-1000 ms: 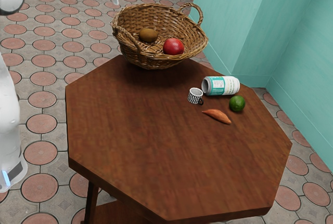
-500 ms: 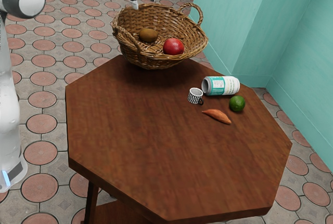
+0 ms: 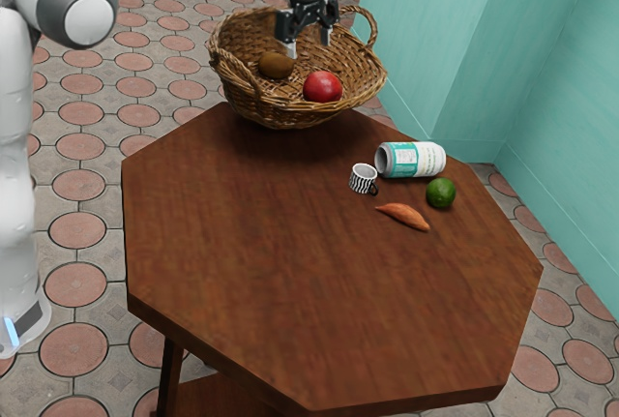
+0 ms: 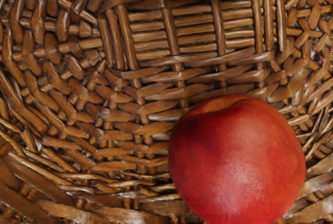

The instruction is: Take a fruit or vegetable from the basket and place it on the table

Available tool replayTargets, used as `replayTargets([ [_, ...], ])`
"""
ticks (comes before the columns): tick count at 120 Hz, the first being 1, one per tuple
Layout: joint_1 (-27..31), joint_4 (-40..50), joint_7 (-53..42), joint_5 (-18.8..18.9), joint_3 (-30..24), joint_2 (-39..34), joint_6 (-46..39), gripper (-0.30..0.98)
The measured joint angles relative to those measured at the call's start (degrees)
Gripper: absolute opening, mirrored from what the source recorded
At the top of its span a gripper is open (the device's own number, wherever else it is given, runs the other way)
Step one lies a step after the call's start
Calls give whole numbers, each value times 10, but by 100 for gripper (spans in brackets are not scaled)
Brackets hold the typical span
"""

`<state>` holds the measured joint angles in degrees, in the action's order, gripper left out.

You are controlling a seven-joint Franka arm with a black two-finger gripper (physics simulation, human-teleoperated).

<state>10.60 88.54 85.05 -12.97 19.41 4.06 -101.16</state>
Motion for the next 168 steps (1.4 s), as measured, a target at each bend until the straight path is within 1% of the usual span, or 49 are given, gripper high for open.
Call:
replayTargets([
  [13,-22,0,-1,-2,-1,9,-16,69],
  [39,-10,2,-3,-4,-1,27,-39,69],
  [63,-12,10,-4,-20,-1,41,-52,69],
  [88,-4,12,-5,-28,1,46,-60,69],
  [108,6,11,-9,-43,3,65,-62,69],
  [168,8,2,-18,-68,1,108,-75,69],
])
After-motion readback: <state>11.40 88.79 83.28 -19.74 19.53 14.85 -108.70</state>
